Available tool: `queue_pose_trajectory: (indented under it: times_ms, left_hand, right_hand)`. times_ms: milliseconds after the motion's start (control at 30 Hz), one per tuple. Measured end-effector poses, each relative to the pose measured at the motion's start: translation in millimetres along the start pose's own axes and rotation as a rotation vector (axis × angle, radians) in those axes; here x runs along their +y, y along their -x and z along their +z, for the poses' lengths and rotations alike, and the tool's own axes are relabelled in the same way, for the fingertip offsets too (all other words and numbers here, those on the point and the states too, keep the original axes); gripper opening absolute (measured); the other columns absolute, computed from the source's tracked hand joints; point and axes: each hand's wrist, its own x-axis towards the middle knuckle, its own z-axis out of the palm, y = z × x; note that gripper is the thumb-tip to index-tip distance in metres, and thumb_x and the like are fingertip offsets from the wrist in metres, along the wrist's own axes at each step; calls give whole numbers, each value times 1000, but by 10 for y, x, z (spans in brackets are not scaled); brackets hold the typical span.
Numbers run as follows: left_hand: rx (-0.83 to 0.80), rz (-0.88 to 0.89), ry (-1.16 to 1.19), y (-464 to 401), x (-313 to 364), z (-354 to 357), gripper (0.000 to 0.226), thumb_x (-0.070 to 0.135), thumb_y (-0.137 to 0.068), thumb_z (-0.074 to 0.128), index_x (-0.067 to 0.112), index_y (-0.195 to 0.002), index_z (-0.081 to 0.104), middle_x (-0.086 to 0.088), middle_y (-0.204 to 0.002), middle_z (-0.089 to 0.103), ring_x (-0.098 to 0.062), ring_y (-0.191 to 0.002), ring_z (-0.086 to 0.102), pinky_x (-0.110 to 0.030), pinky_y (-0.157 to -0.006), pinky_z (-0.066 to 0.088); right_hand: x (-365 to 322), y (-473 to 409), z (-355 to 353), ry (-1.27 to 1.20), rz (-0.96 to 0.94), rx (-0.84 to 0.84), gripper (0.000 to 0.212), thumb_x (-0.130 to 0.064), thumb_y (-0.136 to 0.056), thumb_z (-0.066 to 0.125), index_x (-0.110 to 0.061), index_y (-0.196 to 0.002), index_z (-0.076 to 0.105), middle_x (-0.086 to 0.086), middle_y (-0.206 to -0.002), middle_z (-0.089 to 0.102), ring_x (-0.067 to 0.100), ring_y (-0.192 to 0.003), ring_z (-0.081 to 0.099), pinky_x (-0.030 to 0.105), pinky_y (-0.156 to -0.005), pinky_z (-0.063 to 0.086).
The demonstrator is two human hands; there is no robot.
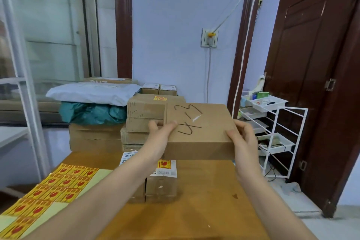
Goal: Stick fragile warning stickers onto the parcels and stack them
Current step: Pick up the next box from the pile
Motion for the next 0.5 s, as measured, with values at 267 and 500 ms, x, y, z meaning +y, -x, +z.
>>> queue_pose_trajectory:
  times_ms: [267,500]
  left_hand:
    - [120,-51,-61,280,-252,-754,38,44,-92,52,22,-120,38,-6,-107,55,-23,-90,58,-35,-61,52]
    - [193,-80,-87,201,-478,-1107,38,46,-94,49,22,-122,40,-5,-109,56,-21,-92,54,-33,-65,43]
  right_hand:
    - [255,500,479,39,54,-205,18,-19,-95,55,-27,-110,52,-5,-107,59,6,-96,57,6,-65,42]
    - [558,668,800,106,131,-274,23,-18,-96,50,-29,-117,48,-6,-118,56,4,-104,55,17,-77,44]
